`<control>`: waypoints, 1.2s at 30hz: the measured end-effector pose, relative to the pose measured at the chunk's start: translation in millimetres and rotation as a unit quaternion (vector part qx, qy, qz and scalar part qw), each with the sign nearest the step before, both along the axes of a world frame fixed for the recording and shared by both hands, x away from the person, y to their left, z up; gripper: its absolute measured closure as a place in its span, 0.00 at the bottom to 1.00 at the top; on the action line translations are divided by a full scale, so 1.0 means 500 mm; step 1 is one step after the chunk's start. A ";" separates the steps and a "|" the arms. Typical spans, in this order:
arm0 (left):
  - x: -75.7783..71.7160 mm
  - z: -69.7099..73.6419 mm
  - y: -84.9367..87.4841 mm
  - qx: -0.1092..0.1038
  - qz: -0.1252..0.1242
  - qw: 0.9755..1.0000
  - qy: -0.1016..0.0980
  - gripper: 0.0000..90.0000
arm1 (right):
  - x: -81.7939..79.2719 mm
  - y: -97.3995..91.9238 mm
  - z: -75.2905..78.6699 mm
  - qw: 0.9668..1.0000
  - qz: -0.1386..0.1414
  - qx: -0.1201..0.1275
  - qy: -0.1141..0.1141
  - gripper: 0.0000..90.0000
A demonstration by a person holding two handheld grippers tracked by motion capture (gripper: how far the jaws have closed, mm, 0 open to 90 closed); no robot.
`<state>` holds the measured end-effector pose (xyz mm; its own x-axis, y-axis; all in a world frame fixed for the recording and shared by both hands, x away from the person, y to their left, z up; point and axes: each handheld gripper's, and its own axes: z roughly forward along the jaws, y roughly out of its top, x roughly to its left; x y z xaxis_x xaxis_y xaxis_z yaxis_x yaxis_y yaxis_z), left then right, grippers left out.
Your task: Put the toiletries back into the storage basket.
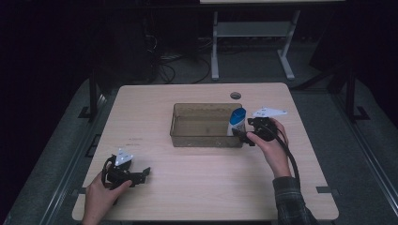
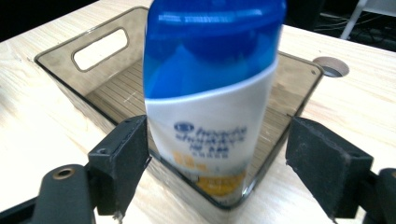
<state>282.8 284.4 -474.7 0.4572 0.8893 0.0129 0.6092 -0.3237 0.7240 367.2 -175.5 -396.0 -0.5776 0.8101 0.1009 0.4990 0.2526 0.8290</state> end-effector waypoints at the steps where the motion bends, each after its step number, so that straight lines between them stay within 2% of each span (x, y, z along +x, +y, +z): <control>1: 0.000 0.000 0.000 0.000 0.000 1.000 0.000 0.14 | -0.004 -0.003 -0.001 1.000 0.001 -0.002 0.000 0.23; 11: 0.000 -0.001 0.000 -0.002 0.001 1.000 -0.002 0.14 | -0.034 -0.028 -0.015 1.000 -0.009 -0.001 0.003 0.25; 23: 0.000 -0.001 0.000 -0.002 0.001 1.000 -0.002 0.14 | -0.069 -0.050 -0.019 1.000 -0.019 0.004 -0.009 0.26; 31: 0.000 -0.001 -0.001 -0.003 0.001 1.000 -0.003 0.14 | -0.101 -0.068 -0.028 1.000 -0.024 0.011 -0.009 0.26; 36: 0.000 -0.001 -0.001 -0.003 0.001 1.000 -0.002 0.14 | -0.121 -0.079 -0.037 1.000 -0.025 0.007 -0.008 0.26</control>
